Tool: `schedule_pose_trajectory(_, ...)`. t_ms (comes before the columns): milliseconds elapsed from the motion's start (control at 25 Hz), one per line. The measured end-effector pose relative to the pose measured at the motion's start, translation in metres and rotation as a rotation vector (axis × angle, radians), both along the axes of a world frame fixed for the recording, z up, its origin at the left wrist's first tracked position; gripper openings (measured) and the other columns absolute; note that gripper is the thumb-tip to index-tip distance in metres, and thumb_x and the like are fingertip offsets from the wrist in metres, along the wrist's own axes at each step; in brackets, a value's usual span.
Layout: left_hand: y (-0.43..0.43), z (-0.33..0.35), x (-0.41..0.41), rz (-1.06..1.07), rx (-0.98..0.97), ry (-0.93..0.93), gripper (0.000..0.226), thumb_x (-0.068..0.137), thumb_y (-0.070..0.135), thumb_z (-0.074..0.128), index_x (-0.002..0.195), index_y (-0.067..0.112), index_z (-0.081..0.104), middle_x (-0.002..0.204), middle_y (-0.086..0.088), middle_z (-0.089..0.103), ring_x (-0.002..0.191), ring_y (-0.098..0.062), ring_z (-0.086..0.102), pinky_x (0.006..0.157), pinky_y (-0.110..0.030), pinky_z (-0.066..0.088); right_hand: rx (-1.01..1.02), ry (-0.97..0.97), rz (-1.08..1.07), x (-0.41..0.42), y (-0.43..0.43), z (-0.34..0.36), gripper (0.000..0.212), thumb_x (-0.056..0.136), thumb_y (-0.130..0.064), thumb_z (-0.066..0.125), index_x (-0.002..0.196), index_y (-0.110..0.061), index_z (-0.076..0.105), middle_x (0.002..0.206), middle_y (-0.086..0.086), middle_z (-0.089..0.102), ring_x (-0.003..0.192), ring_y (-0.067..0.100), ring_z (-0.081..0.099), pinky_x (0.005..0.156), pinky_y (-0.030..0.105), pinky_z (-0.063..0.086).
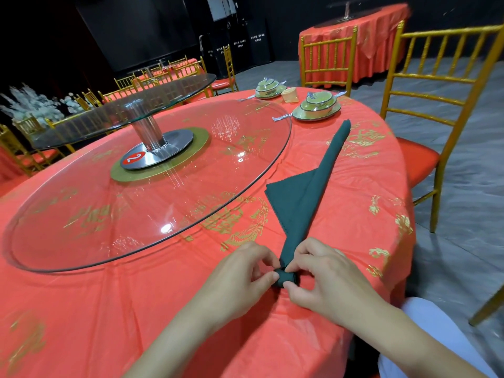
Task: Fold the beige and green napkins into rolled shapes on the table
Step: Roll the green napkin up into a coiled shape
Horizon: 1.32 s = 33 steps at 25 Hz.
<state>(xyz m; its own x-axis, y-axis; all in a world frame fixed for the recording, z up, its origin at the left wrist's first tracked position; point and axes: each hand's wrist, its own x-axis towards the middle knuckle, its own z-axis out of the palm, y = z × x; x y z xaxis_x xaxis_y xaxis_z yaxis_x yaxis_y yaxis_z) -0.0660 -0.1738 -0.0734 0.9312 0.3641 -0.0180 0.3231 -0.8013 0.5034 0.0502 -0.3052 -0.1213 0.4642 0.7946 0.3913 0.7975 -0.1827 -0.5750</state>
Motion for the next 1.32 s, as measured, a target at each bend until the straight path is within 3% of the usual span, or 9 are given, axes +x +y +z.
schedule_pose_trajectory(120,0.004,-0.007,-0.005,-0.06,-0.058,-0.034,0.032,0.08,0.018,0.07,0.088,0.044,0.053,0.093,0.013,0.055,0.077,-0.005,0.055,0.075,-0.025,0.047,-0.059,0.12,0.04,0.007,0.002,0.003,0.045,0.066,-0.06,0.046,0.086,-0.028,0.071,0.083,-0.021,0.046,0.074,0.002,0.052,0.072,0.02,0.039)
schedule_pose_trajectory(280,0.009,-0.008,0.003,-0.046,-0.079,-0.037,0.019,0.073,0.028,0.064,0.083,0.043,0.056,0.088,0.009,0.06,0.066,-0.003,0.053,0.071,-0.029,0.049,-0.044,0.134,0.057,0.009,-0.006,0.004,0.032,0.073,-0.046,0.069,0.102,-0.036,0.06,0.095,-0.019,0.047,0.084,0.001,0.052,0.079,0.023,0.044)
schedule_pose_trajectory(400,0.017,0.0,0.015,-0.044,-0.154,0.059,0.015,0.075,0.021,0.068,0.08,0.034,0.065,0.067,0.002,0.059,0.056,-0.007,0.048,0.06,-0.026,0.043,-0.047,-0.022,0.04,0.007,-0.009,0.003,0.032,0.066,-0.052,0.059,0.095,-0.039,0.05,0.09,-0.018,0.049,0.081,0.003,0.055,0.07,0.023,0.043)
schedule_pose_trajectory(480,0.021,0.004,0.022,-0.038,-0.183,0.077,0.012,0.08,0.014,0.068,0.085,0.024,0.069,0.06,0.008,0.056,0.052,-0.002,0.047,0.056,-0.019,0.04,-0.018,0.018,0.031,0.009,-0.007,0.002,0.026,0.067,-0.044,0.064,0.09,-0.036,0.056,0.086,-0.018,0.049,0.077,0.003,0.055,0.069,0.024,0.045)
schedule_pose_trajectory(640,0.023,0.002,0.031,0.059,-0.339,0.02,0.017,0.085,0.013,0.066,0.088,0.023,0.054,0.069,0.005,0.062,0.053,-0.006,0.051,0.056,-0.021,0.042,-0.003,0.122,-0.015,0.017,-0.003,0.003,0.02,0.075,-0.036,0.073,0.092,-0.026,0.068,0.087,-0.017,0.047,0.079,-0.002,0.05,0.074,0.017,0.04)
schedule_pose_trajectory(800,0.025,-0.004,0.035,0.094,-0.239,0.01,0.019,0.086,0.018,0.064,0.079,0.025,0.049,0.056,0.012,0.057,0.047,-0.007,0.048,0.052,-0.023,0.039,-0.037,0.1,-0.032,0.016,0.001,0.008,0.026,0.082,-0.041,0.065,0.107,-0.034,0.061,0.086,-0.018,0.041,0.08,-0.003,0.043,0.072,0.019,0.037)
schedule_pose_trajectory(920,0.026,-0.006,0.036,0.105,-0.128,-0.012,0.021,0.083,0.022,0.068,0.068,0.026,0.054,0.061,0.012,0.058,0.049,0.0,0.05,0.059,-0.028,0.043,-0.007,0.11,-0.051,0.011,0.0,0.008,0.024,0.076,-0.036,0.072,0.098,-0.033,0.063,0.087,-0.017,0.046,0.074,-0.005,0.044,0.068,0.02,0.038)
schedule_pose_trajectory(1040,0.019,-0.009,0.035,0.208,-0.18,-0.058,0.023,0.081,0.022,0.071,0.064,0.026,0.057,0.054,0.007,0.063,0.051,-0.01,0.058,0.06,-0.031,0.048,-0.05,0.062,-0.067,0.008,-0.001,0.006,0.031,0.071,-0.035,0.076,0.099,-0.031,0.063,0.093,-0.016,0.052,0.082,0.002,0.051,0.069,0.021,0.038)
schedule_pose_trajectory(1320,-0.002,-0.005,0.025,0.257,-0.306,-0.11,0.023,0.08,0.015,0.072,0.063,0.024,0.059,0.052,0.002,0.063,0.046,-0.013,0.056,0.052,-0.026,0.043,-0.016,0.272,0.0,0.014,-0.014,0.01,0.025,0.068,-0.02,0.079,0.087,-0.031,0.068,0.07,-0.017,0.057,0.077,0.0,0.058,0.069,0.015,0.046)
